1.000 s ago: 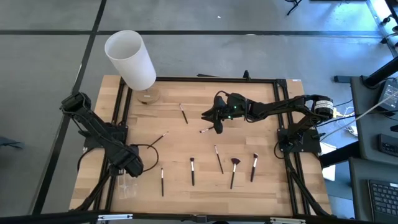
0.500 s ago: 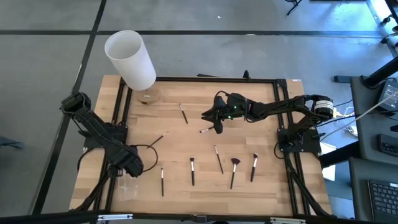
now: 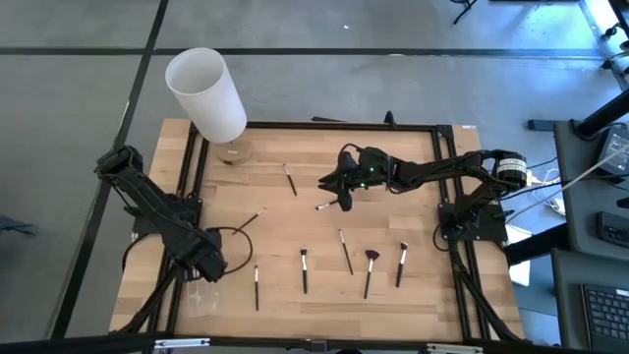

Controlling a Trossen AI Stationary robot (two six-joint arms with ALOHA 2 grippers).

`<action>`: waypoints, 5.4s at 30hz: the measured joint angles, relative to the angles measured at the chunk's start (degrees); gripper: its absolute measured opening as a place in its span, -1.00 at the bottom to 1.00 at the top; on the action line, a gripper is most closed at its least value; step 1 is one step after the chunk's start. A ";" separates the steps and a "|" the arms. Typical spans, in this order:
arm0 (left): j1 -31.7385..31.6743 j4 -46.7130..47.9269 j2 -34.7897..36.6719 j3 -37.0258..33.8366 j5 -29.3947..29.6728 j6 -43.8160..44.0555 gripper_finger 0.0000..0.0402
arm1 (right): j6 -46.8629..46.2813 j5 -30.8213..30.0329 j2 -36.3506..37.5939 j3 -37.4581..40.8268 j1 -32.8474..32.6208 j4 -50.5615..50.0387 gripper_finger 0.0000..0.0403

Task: Put items in baskets/containers
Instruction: Put the eyeshadow brush into the transparent organizer

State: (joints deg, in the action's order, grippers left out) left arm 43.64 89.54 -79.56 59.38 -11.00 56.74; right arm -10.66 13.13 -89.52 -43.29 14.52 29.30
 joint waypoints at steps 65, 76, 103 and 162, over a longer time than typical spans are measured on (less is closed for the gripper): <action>-20.79 -52.56 -15.18 3.78 50.02 2.41 -0.05 | 22.54 -3.62 3.06 -6.48 -1.52 -42.34 -0.70; -18.91 -54.75 -14.36 3.78 63.99 0.55 -0.05 | 27.64 -3.55 -10.60 -14.55 -1.57 -41.80 -0.43; -25.30 -51.04 -19.82 3.78 57.32 -3.08 -0.05 | 27.59 -3.30 -22.40 -22.52 -1.61 -52.54 -0.88; -37.01 -95.47 -10.65 -16.46 38.36 -28.75 -0.05 | -2.61 -0.35 9.03 19.74 -1.43 16.30 -0.83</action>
State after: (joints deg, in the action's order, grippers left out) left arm 6.62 -5.93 -90.21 42.92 27.36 27.98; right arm -13.27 12.77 -80.49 -23.55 13.09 45.60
